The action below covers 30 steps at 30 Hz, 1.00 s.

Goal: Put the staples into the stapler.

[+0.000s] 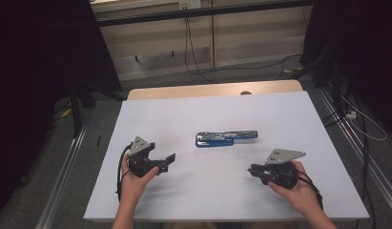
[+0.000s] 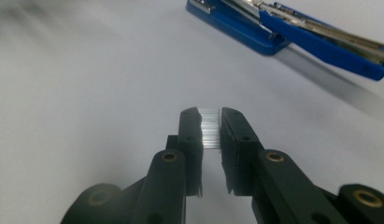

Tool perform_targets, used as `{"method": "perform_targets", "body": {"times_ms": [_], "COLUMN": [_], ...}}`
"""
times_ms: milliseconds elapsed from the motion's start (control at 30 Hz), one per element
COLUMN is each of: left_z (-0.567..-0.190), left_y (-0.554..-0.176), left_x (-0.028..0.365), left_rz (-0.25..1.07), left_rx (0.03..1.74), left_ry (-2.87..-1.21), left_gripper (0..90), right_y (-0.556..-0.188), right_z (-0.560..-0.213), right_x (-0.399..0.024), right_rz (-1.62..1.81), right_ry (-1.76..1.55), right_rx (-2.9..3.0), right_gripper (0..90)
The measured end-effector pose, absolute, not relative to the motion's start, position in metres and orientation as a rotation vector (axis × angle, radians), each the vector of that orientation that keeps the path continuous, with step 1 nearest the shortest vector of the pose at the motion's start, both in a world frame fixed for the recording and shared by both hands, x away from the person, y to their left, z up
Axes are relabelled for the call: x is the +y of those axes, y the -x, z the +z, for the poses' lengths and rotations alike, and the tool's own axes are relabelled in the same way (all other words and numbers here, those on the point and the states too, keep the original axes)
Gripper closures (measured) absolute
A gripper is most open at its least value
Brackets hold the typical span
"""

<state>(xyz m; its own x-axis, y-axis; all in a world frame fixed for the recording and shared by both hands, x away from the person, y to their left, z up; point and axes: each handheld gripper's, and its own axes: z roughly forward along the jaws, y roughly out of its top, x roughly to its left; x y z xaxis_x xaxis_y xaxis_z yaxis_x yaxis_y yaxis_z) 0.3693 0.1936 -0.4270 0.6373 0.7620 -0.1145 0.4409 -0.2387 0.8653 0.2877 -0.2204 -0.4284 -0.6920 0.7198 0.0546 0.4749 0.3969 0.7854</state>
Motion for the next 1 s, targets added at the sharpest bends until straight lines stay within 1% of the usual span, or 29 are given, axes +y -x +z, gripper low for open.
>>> {"method": "perform_targets", "body": {"times_ms": [333, 600, 1000], "left_z": [-0.427, -0.427, -0.425], "left_y": [-0.37, -0.371, -0.372], "left_x": [0.196, 0.198, 0.202], "left_rz": [0.413, 0.415, 0.421], "left_rx": [0.958, 0.976, 0.997], "left_ry": [-1.872, -1.857, -1.842], "left_gripper": [5.9, 6.0, 6.0], "right_y": [-0.305, -0.313, -0.328], "right_z": [-0.414, -0.412, -0.399], "right_x": [-0.211, -0.207, -0.209], "right_rz": [1.2, 1.22, 1.235], "right_ry": [-0.98, -0.977, -0.93], "right_rx": [2.388, 2.394, 2.403], "right_gripper": [79.3, 79.3, 79.2]}}
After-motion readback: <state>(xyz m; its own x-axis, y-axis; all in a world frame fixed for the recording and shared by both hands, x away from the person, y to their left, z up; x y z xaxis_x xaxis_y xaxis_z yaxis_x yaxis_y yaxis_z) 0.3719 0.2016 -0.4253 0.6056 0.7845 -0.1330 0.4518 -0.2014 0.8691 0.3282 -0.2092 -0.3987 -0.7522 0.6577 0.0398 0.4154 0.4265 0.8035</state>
